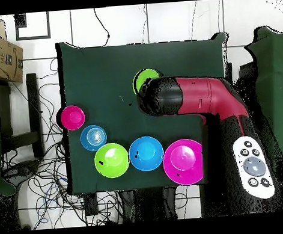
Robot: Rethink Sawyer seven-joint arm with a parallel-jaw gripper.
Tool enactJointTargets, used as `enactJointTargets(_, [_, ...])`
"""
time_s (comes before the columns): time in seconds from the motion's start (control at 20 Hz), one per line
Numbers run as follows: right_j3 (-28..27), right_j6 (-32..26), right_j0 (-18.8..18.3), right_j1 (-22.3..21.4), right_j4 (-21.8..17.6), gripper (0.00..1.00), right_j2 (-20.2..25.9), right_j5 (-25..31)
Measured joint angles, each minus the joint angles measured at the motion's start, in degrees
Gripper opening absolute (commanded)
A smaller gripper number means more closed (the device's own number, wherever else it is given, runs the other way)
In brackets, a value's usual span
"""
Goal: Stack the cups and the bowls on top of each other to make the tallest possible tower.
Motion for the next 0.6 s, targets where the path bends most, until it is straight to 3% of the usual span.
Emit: enactJointTargets(0.6, [0.02, 0.0, -0.77, 0.0, -1.86, 0.0, 1.28, 0.0])
